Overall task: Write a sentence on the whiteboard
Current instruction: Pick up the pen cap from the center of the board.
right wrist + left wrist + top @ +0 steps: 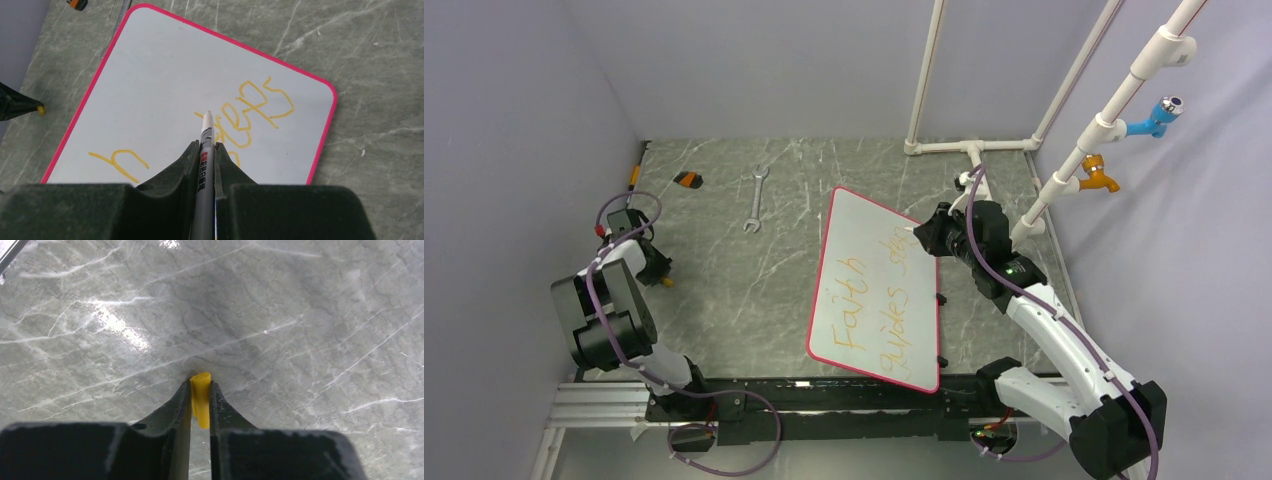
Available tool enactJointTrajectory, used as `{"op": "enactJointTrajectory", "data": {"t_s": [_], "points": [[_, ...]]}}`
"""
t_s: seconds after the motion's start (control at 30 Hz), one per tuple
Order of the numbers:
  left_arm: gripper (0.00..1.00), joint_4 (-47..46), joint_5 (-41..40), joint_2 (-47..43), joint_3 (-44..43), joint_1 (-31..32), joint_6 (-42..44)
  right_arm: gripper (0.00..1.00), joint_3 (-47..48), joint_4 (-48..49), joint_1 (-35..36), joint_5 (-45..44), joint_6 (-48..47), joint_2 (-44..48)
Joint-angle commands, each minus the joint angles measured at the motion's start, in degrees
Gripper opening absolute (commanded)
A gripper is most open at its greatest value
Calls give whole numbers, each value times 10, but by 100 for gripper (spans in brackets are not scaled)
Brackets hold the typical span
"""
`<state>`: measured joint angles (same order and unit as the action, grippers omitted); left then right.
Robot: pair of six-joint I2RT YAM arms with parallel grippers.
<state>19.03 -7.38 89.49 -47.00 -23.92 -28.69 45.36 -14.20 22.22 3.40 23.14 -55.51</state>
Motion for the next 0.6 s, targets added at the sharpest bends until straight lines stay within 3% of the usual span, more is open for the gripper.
{"op": "enactJointTrajectory", "data": {"t_s": [0.0,0.13,0.3,0.57], "points": [[13,-53,5,9,25,0,16,0,25,6,0,-11,-2,4],[0,-53,16,1,25,1,20,0,22,6,0,-11,-1,9],[0,-38,27,-56,27,12,-8,0,31,3,0,-9,-1,13],[0,-8,108,-140,18,13,-51,0,36,31,0,16,-2,30]]}}
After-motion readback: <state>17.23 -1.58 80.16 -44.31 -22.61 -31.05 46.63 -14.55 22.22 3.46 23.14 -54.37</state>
